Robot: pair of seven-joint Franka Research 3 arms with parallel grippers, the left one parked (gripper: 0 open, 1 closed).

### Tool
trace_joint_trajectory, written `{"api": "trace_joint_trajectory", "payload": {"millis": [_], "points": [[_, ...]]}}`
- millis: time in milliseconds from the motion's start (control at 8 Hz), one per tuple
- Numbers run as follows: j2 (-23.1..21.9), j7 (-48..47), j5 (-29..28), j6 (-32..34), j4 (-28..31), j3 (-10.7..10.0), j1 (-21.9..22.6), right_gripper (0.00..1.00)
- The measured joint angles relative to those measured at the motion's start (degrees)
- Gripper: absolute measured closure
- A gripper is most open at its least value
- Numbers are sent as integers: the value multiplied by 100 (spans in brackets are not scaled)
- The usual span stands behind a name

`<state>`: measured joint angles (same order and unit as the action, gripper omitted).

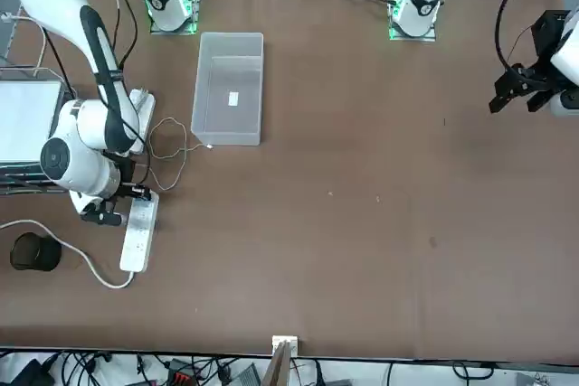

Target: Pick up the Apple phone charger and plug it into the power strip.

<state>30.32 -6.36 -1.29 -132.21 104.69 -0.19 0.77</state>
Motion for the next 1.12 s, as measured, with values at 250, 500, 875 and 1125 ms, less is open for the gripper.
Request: {"api": "trace_joint_trajectory", "payload": {"millis": [250, 500, 875, 1125], "points": [[53, 6, 0, -22, -128, 0, 0, 10], [-120, 20, 0, 461, -451, -4, -4, 0], [-1007, 34, 0, 1430, -869, -4, -6, 0], [-1706, 35, 0, 1749, -897, -10, -33, 0]]}}
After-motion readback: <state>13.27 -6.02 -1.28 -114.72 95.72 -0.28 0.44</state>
